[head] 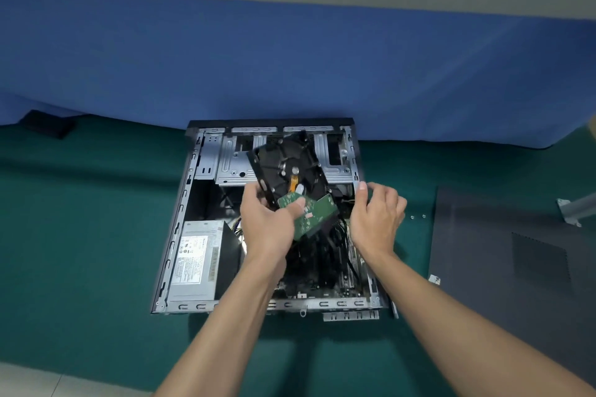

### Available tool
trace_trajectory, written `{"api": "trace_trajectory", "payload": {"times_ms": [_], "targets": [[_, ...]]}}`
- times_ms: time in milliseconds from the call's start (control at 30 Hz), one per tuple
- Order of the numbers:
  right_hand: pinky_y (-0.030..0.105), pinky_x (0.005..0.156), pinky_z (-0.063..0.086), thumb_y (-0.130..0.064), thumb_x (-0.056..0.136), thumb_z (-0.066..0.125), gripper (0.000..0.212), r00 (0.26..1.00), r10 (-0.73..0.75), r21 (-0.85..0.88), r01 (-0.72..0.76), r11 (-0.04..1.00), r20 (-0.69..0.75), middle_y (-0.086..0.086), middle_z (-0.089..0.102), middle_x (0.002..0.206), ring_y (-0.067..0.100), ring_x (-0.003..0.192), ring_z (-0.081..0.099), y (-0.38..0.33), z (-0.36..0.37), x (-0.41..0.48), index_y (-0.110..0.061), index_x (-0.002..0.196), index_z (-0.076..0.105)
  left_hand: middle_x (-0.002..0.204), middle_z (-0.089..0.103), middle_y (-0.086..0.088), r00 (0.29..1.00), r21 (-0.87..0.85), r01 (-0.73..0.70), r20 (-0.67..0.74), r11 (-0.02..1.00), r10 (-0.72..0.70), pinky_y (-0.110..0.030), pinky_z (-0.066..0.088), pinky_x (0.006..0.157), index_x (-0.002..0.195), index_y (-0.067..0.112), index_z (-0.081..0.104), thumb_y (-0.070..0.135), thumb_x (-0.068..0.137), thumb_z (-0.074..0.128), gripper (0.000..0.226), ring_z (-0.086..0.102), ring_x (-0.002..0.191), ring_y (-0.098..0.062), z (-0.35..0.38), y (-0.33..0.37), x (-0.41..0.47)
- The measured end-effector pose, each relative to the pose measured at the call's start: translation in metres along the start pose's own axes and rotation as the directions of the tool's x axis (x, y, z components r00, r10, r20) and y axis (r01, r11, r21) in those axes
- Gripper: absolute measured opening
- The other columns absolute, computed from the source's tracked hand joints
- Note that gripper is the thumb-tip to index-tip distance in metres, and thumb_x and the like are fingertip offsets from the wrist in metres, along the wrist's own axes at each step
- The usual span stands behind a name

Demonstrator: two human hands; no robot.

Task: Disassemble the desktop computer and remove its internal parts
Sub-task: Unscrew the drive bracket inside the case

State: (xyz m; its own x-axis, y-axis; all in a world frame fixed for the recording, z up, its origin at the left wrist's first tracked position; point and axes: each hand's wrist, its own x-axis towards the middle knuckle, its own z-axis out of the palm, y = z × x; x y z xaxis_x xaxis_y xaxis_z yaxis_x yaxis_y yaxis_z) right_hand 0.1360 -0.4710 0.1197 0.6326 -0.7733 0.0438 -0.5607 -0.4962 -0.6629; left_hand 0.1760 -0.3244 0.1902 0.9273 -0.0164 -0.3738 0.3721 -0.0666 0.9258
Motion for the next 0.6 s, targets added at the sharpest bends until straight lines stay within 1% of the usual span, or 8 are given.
{"api": "trace_trajectory", "payload": {"times_ms": [100, 167, 267, 333, 400, 500, 533, 600], "targets": [[0.033, 0.09, 0.031, -0.037, 0.101, 0.034, 0.039, 0.999, -0.032, 0.173, 0.034, 0.984, -0.015, 0.004, 0.061, 0.106, 0.022, 0.106, 0.044, -0.005, -0.015, -0.01, -0.011, 0.095, 0.062, 0.108, 0.068, -0.004, 0.993, -0.142, 0.034, 0.12, 0.989, -0.016, -0.047, 0.053, 0.088, 0.103, 0.022, 0.058, 0.001, 0.08, 0.074, 0.036, 0.066, 0.101, -0.026, -0.001, 0.012, 0.012], [0.033, 0.075, 0.04, -0.043, 0.1, 0.033, 0.051, 0.996, -0.005, 0.318, -0.022, 0.948, 0.086, 0.005, 0.064, 0.087, 0.022, 0.09, 0.054, -0.009, -0.026, -0.018, -0.005, 0.083, 0.062, 0.113, 0.069, -0.009, 0.978, -0.24, 0.083, 0.206, 0.967, -0.032, -0.056, 0.048, 0.095, 0.111, 0.02, 0.057, -0.002, 0.081, 0.07, 0.038, 0.065, 0.105, -0.031, 0.002, 0.015, 0.02], [0.043, 0.071, 0.05, -0.056, 0.095, 0.037, 0.063, 0.941, 0.001, 0.429, -0.155, 0.89, 0.337, 0.019, 0.064, 0.082, 0.023, 0.071, 0.058, -0.018, -0.036, -0.027, 0.001, 0.086, 0.062, 0.099, 0.074, -0.007, 0.949, -0.352, 0.146, 0.312, 0.924, -0.031, -0.048, 0.057, 0.078, 0.105, 0.017, 0.06, -0.004, 0.084, 0.064, 0.029, 0.07, 0.09, -0.026, 0.01, 0.017, 0.029], [0.045, 0.071, 0.051, -0.057, 0.092, 0.047, 0.058, 0.909, -0.017, 0.474, -0.2, 0.858, 0.415, 0.02, 0.064, 0.08, 0.021, 0.067, 0.056, -0.023, -0.038, -0.029, -0.002, 0.083, 0.062, 0.091, 0.074, -0.007, 0.934, -0.389, 0.207, 0.352, 0.897, -0.063, -0.048, 0.058, 0.075, 0.1, 0.014, 0.061, -0.003, 0.085, 0.063, 0.023, 0.07, 0.083, -0.025, 0.014, 0.017, 0.033], [0.037, 0.065, 0.051, -0.048, 0.091, 0.057, 0.043, 0.897, 0.0, 0.526, -0.259, 0.81, 0.442, 0.01, 0.063, 0.069, 0.015, 0.064, 0.057, -0.024, -0.038, -0.028, -0.007, 0.079, 0.063, 0.091, 0.073, -0.009, 0.921, -0.389, 0.25, 0.378, 0.887, -0.094, -0.055, 0.055, 0.083, 0.101, 0.012, 0.06, -0.003, 0.084, 0.063, 0.022, 0.069, 0.085, -0.026, 0.015, 0.013, 0.035], [0.015, 0.047, 0.043, -0.032, 0.092, 0.062, 0.023, 0.855, -0.003, 0.634, -0.382, 0.673, 0.519, -0.008, 0.065, 0.062, 0.002, 0.052, 0.056, -0.022, -0.036, -0.026, -0.014, 0.078, 0.064, 0.089, 0.073, -0.01, 0.909, -0.379, 0.285, 0.399, 0.88, -0.123, -0.059, 0.053, 0.086, 0.101, 0.01, 0.058, -0.004, 0.084, 0.063, 0.022, 0.07, 0.085, -0.027, 0.015, 0.008, 0.034], [0.016, 0.049, 0.045, -0.032, 0.093, 0.061, 0.022, 0.845, -0.011, 0.624, -0.386, 0.679, 0.535, -0.007, 0.068, 0.065, 0.003, 0.054, 0.059, -0.021, -0.036, -0.026, -0.016, 0.078, 0.066, 0.091, 0.073, -0.011, 0.907, -0.384, 0.295, 0.402, 0.875, -0.129, -0.059, 0.053, 0.084, 0.1, 0.011, 0.058, -0.004, 0.084, 0.062, 0.022, 0.07, 0.085, -0.028, 0.014, 0.006, 0.034], [0.033, 0.067, 0.055, -0.037, 0.093, 0.059, 0.025, 0.842, -0.004, 0.591, -0.376, 0.714, 0.54, -0.002, 0.073, 0.079, 0.014, 0.073, 0.069, -0.019, -0.033, -0.026, -0.019, 0.081, 0.07, 0.096, 0.071, -0.014, 0.903, -0.404, 0.315, 0.406, 0.859, -0.14, -0.057, 0.056, 0.077, 0.103, 0.012, 0.056, -0.005, 0.086, 0.06, 0.025, 0.07, 0.086, -0.03, 0.014, 0.003, 0.033]]}}
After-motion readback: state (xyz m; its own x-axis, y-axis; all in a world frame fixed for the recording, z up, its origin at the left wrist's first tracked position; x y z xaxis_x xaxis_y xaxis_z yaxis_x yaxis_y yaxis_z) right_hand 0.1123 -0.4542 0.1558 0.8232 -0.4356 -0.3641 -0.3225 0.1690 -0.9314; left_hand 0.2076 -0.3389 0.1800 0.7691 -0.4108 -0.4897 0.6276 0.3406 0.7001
